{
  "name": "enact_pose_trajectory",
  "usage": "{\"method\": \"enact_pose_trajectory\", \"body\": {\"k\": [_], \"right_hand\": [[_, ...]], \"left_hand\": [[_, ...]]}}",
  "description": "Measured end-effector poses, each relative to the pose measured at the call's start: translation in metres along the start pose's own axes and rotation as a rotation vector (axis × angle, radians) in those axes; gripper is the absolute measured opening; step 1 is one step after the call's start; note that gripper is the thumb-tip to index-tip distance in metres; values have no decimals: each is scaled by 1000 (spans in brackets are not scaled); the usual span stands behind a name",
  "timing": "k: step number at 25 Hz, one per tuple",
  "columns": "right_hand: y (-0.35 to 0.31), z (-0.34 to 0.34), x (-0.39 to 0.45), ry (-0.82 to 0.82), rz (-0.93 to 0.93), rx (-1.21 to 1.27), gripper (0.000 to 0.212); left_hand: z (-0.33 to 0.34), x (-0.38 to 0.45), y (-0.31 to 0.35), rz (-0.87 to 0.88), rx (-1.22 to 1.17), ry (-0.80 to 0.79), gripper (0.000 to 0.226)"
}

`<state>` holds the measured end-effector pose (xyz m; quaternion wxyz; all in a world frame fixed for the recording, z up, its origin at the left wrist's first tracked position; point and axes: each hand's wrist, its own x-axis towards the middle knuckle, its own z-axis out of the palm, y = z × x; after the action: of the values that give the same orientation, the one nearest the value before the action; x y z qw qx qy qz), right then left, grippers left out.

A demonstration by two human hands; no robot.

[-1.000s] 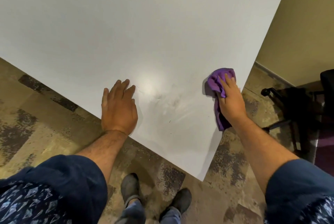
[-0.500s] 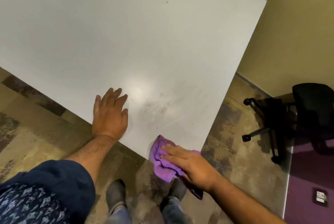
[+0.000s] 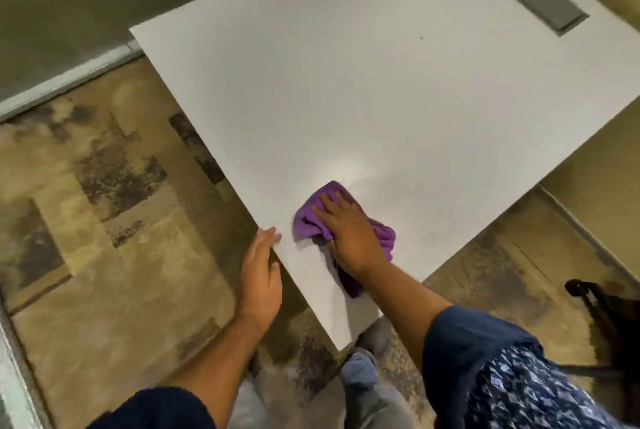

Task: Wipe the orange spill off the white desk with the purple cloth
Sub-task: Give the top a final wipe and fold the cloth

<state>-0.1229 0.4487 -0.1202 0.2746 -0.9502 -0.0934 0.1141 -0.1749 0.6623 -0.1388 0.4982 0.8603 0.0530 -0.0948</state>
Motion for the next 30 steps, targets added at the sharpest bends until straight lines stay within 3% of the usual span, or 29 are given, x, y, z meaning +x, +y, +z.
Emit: {"method": "enact_pose_trajectory", "body": {"k": [2,4,6,8,11,13,15,17,19,21,23,27,28,30], "right_hand": [[-11,17,-43,-204,-210,-5,61],[-8,23,-82,-349,-386,-23,60],[0,14,-111,-524,-464,15,54],[6,-17,-132,-608,-431,173,48],[11,-66,-154,-456,-222,383,42],[14,-89,-166,-379,-16,629,34],[15,-112,-176,-341,232,1062,32],[13,-132,-191,-306,507,1424,45],[8,-148,-206,-280,663,1581,46],[2,-163,-220,-231,715,1650,42],[0,-177,-228,-140,681,1706,37],[26,-204,-235,29,614,1543,41],[36,-211,-238,-19,603,1511,49],[62,-223,-244,-271,560,1447,65]], "left_hand": [[20,-55,-3,-136,-59,167,63],[41,-98,-4,-392,-172,289,59],[55,-132,-2,-582,-302,346,54],[58,-157,7,-656,-492,377,45],[42,-165,31,-737,-683,294,33],[32,-169,54,-707,-727,197,27],[30,-173,84,-620,-728,110,26],[36,-177,119,-519,-786,36,37],[48,-174,154,-437,-911,-105,49],[59,-174,182,-381,-1003,-193,57],[70,-177,198,-365,-1051,-183,53],[92,-192,212,-328,-974,-158,46],[95,-192,219,-307,-902,-170,47],[100,-184,237,-263,-767,-176,47]]}}
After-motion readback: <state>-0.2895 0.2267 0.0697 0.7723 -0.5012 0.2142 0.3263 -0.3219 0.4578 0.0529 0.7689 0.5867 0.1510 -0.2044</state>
